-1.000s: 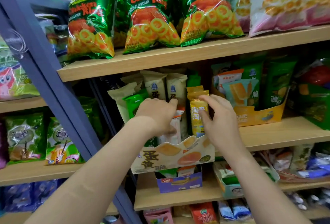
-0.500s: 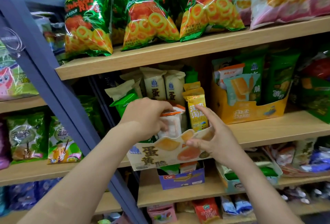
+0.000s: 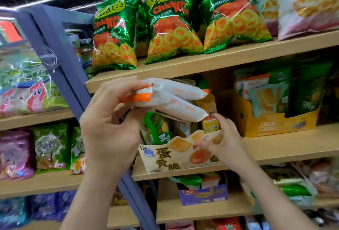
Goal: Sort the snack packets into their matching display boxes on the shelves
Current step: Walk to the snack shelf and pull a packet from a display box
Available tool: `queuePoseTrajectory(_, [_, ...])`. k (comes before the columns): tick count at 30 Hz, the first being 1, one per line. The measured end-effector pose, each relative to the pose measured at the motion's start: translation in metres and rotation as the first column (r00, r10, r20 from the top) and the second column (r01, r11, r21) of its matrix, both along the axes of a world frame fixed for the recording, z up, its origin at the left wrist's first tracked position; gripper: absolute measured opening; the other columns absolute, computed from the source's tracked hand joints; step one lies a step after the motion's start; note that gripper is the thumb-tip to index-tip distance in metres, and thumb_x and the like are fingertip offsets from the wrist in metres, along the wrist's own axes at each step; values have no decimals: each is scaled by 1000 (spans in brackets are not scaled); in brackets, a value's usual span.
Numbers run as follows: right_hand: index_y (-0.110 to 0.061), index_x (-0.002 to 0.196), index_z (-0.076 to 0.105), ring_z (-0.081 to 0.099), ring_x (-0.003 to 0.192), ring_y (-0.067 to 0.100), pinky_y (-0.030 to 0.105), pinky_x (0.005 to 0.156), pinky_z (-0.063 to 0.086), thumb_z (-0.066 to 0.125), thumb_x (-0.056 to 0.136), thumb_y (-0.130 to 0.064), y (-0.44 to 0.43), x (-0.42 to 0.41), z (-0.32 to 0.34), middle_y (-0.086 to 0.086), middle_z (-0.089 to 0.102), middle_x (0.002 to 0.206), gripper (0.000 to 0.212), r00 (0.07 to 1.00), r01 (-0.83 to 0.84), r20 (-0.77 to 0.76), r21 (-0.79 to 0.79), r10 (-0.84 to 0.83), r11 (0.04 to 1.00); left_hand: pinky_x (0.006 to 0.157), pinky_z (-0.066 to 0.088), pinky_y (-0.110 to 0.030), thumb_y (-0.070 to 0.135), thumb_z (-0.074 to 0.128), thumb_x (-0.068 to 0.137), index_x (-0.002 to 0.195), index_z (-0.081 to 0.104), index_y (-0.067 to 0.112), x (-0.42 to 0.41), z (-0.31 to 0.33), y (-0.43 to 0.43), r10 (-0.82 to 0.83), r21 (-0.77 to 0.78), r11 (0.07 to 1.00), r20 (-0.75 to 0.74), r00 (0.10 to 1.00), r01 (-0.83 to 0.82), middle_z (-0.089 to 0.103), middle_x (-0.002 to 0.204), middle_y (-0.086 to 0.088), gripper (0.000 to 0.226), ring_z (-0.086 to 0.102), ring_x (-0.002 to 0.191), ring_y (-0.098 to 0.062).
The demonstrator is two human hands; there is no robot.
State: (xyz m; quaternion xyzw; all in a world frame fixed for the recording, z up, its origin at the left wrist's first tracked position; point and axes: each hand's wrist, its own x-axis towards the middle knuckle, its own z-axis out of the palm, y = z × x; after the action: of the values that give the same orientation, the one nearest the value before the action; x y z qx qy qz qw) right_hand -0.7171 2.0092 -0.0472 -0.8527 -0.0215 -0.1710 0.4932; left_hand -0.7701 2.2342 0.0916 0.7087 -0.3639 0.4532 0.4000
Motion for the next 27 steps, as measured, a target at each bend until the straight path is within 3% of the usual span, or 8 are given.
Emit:
queuePoseTrajectory(6, [-51, 128, 58, 50, 131, 5, 47, 110, 40, 65, 70, -76, -34, -42, 33, -11, 57, 139, 64, 964, -240, 46, 583, 263, 776, 81, 54, -23, -10, 69, 75, 105, 67, 32, -5, -36, 2, -323, -167, 944, -306, 895, 284, 70, 105, 7, 52, 66, 101, -15])
queuePoseTrajectory(8, [-48, 128, 60, 56, 127, 10, 39, 105, 45, 57, 70, -83, -37, -62, 48, -10, 63, 133, 68, 865, -435, 13, 519, 502, 736, 80, 55, -27, -3, 69, 75, 101, 70, 33, 0, -46, -4, -405, -192, 914, -425, 809, 357, 70, 105, 0, 45, 67, 101, -19])
queuePoseTrajectory(11, [-52, 129, 56, 56, 127, 16, 32, 101, 50, 75, 72, -60, -28, -80, 58, -13, 63, 132, 60, 676, -637, -167, 358, 718, 683, 78, 56, -26, -5, 66, 76, 99, 68, 21, 3, -54, -18, -402, -168, 914, -516, 757, 370, 70, 101, 7, 34, 66, 96, -13])
queuePoseTrajectory(15, [-37, 131, 56, 65, 113, 19, 33, 88, 56, 89, 59, -50, -18, -95, 45, -1, 67, 124, 79, 697, -567, -148, 485, 701, 666, 86, 53, -24, -12, 63, 82, 111, 63, 20, 4, -65, -39, -382, -145, 920, -536, 753, 364, 68, 109, 12, 42, 63, 105, -8])
queuePoseTrajectory(19, [-27, 122, 63, 71, 102, 24, 30, 77, 58, 94, 52, -44, 6, -107, 23, 9, 73, 113, 79, 866, -323, 3, 767, 500, 555, 90, 53, -28, 30, 70, 88, 121, 62, 29, -1, -74, -65, -168, -196, 979, -584, 794, 63, 64, 116, 7, 34, 60, 111, -15])
queuePoseTrajectory(22, [-31, 130, 57, 72, 92, 14, 22, 70, 56, 82, 69, -47, 14, -111, 23, -1, 75, 103, 69, 965, -198, 14, 694, 261, 693, 82, 57, -29, 55, 65, 85, 132, 51, 35, -26, -76, -82, -284, -158, 954, -747, 602, 254, 65, 111, 18, 53, 64, 103, -3])
queuePoseTrajectory(25, [-39, 134, 51, 69, 102, 9, 26, 80, 57, 76, 79, -35, 7, -120, 28, -10, 72, 113, 60, 973, -173, -33, 549, 228, 818, 79, 57, -24, 42, 73, 72, 133, 48, 34, -38, -83, -87, -347, -258, 935, -798, 492, 241, 68, 111, 17, 66, 66, 100, -2])
queuePoseTrajectory(27, [-36, 131, 54, 69, 106, 11, 29, 86, 57, 76, 83, -33, 0, -127, 29, -9, 72, 115, 53, 952, -215, -63, 554, 299, 804, 76, 59, -33, 33, 70, 75, 124, 57, 25, -33, -87, -88, -473, -451, 880, -800, 370, 149, 73, 106, 2, 51, 71, 96, -14])
